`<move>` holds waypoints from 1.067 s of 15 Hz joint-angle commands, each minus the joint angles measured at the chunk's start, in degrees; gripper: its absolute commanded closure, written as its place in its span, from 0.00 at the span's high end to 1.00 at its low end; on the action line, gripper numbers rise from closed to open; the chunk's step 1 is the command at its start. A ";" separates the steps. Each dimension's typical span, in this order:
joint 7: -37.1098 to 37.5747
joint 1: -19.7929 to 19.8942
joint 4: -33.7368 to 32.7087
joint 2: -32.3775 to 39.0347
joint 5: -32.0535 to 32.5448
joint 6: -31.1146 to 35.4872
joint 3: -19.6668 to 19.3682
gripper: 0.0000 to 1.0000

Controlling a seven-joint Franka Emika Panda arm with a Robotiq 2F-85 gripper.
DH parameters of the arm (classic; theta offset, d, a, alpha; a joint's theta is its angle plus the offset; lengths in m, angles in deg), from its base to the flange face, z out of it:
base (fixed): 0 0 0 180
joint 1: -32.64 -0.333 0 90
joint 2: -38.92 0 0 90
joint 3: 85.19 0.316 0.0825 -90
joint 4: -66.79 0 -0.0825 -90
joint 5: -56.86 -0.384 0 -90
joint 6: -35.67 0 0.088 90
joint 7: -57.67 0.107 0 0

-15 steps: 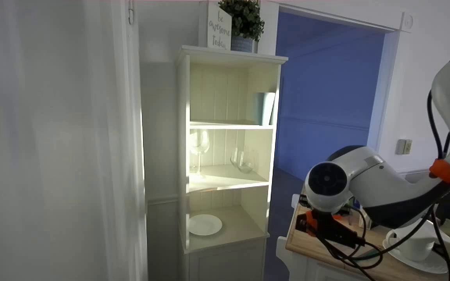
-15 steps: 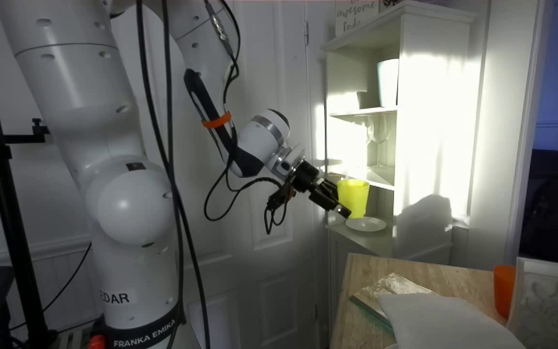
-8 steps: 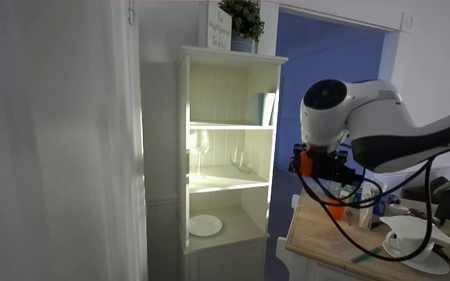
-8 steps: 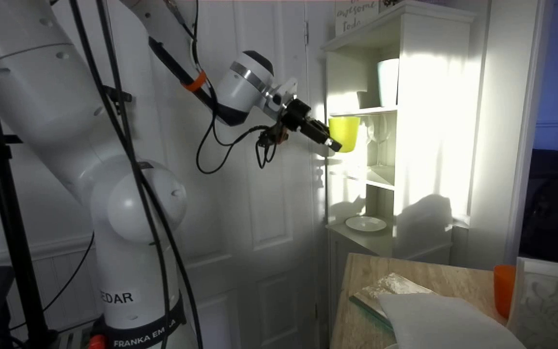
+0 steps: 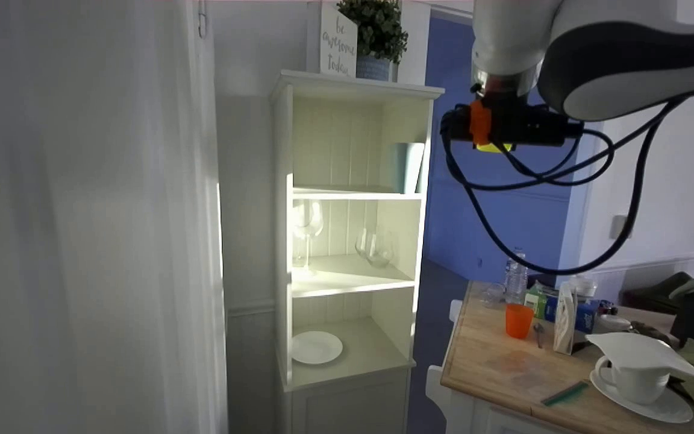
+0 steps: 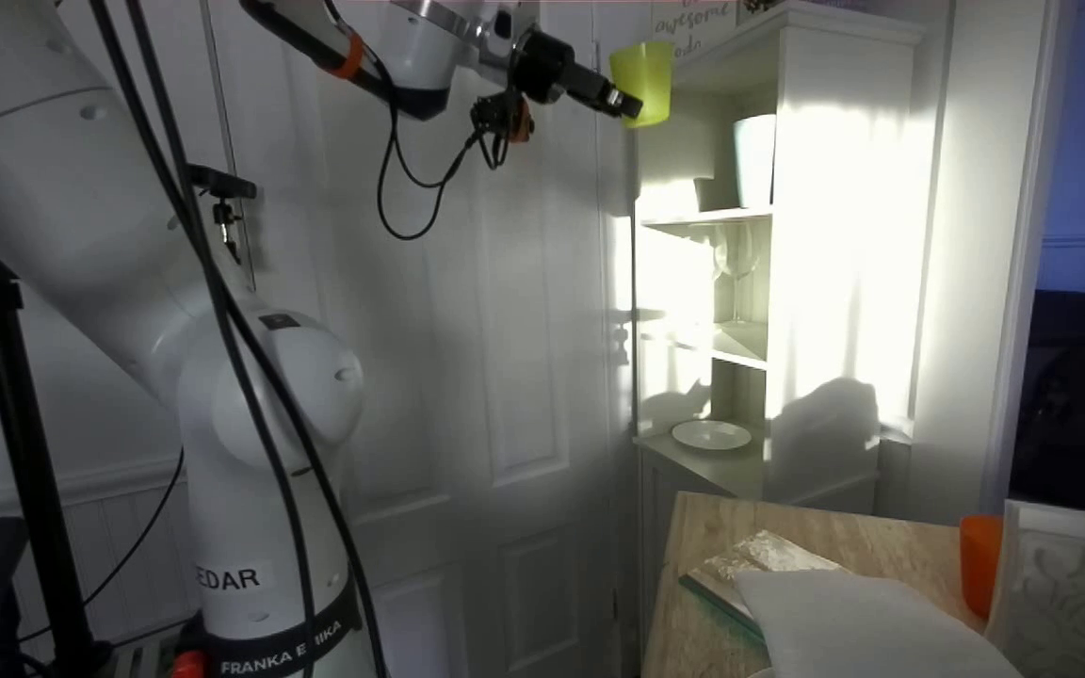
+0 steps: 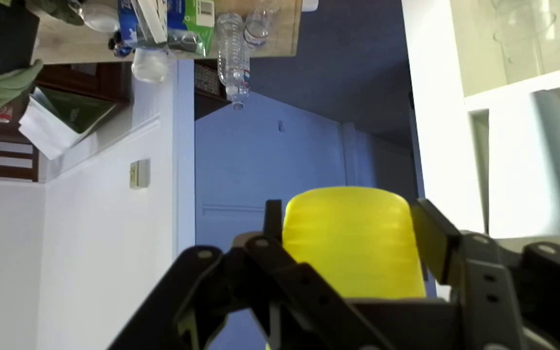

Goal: Put the yellow cup on top of the cabinet on the left

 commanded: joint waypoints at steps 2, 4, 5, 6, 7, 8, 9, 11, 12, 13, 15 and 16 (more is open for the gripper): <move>-7.63 2.31 -12.92 4.04 -0.92 -3.76 0.58 0.42; -6.29 2.35 -9.37 1.64 -0.44 -2.33 0.78 0.67; -6.80 2.58 -10.53 2.20 -0.43 -2.44 0.77 0.67; -6.87 2.64 -11.15 2.73 -0.43 -2.51 0.75 0.67; -6.87 2.63 -11.37 3.18 -0.42 -2.54 0.75 0.67; -6.87 2.62 -11.43 3.48 -0.41 -2.55 0.75 0.67; -6.86 2.61 -11.44 3.65 -0.40 -2.56 0.75 0.67; -6.86 2.61 -11.46 3.72 -0.40 -2.56 0.75 0.67; -6.86 2.61 -11.49 3.72 -0.40 -2.56 0.75 0.67; -6.86 2.61 -11.52 3.72 -0.40 -2.56 0.75 0.42; -10.56 2.36 -15.93 6.96 -0.82 -2.61 0.81 0.42; -12.28 2.25 -17.57 8.16 -0.86 -2.38 0.88 0.42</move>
